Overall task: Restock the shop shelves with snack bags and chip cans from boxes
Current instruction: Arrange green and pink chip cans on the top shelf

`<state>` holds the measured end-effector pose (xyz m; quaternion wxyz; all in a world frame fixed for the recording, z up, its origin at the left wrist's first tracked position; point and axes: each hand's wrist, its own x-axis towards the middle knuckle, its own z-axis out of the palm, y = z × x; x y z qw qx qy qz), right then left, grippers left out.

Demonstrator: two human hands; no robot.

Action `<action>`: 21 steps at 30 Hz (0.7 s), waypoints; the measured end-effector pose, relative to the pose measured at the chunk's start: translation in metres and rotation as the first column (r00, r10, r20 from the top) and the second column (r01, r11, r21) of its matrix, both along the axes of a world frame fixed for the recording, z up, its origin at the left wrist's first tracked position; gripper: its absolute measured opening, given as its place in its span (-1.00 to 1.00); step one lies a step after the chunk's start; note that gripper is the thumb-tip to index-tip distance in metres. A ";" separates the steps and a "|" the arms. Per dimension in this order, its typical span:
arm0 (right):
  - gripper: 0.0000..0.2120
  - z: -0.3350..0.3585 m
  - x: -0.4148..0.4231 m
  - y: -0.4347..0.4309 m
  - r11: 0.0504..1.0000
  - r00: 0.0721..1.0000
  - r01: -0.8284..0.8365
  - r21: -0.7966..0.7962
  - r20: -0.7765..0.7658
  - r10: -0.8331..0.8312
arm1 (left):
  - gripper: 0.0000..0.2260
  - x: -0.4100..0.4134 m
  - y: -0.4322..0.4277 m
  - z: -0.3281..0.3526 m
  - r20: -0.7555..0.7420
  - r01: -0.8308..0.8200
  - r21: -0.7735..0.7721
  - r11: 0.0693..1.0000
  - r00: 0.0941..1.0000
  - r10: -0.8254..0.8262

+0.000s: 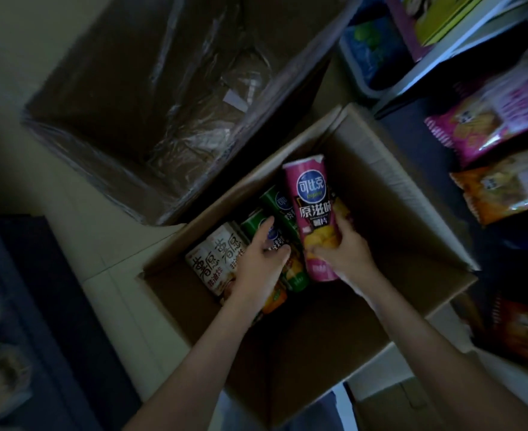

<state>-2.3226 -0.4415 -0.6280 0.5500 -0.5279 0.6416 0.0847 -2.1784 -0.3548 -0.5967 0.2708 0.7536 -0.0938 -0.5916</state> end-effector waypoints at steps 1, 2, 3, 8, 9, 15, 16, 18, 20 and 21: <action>-0.12 0.014 0.001 0.006 1.000 1.000 0.008 0.016 0.020 -0.008 | -0.42 -0.001 -0.003 0.012 -0.003 0.009 0.005 1.000 1.000 -0.009; -0.11 0.028 0.002 0.011 0.999 0.999 0.020 0.025 0.046 -0.021 | -0.39 -0.002 -0.006 0.023 -0.007 0.006 -0.001 1.000 1.000 -0.006; -0.07 0.040 0.004 0.016 0.999 0.997 0.035 0.033 0.073 -0.037 | -0.36 -0.002 -0.008 0.033 -0.018 -0.012 -0.013 1.000 1.000 0.012; -0.09 0.071 0.014 0.041 0.995 0.976 0.083 0.054 0.195 -0.092 | -0.21 -0.003 -0.004 0.060 0.011 -0.054 -0.153 0.987 0.998 0.057; -0.14 0.073 0.017 0.045 0.994 0.968 0.097 0.054 0.228 -0.107 | -0.18 -0.002 -0.001 0.063 0.029 -0.037 -0.172 0.984 0.999 0.043; -0.27 0.087 0.029 0.060 0.996 0.906 -0.026 0.089 0.423 -0.014 | -0.13 0.017 0.029 0.081 0.179 0.007 -0.238 0.971 0.983 0.037; -0.29 0.089 0.029 0.059 0.994 0.895 -0.053 0.100 0.446 0.003 | -0.13 0.023 0.035 0.084 0.208 0.008 -0.248 0.969 0.977 0.045; -0.35 0.090 0.027 0.055 0.995 0.908 -0.044 0.086 0.419 0.004 | -0.12 0.038 0.049 0.091 0.281 0.018 -0.242 0.970 0.958 0.053; -0.40 0.077 0.022 0.051 1.000 0.948 -0.007 -0.024 0.318 0.014 | -0.11 0.055 0.060 0.098 0.340 -0.012 -0.238 0.971 0.935 0.095; -0.41 0.066 0.019 0.050 0.997 0.968 0.011 -0.072 0.251 0.008 | -0.11 0.062 0.063 0.099 0.337 -0.047 -0.251 0.967 0.932 0.133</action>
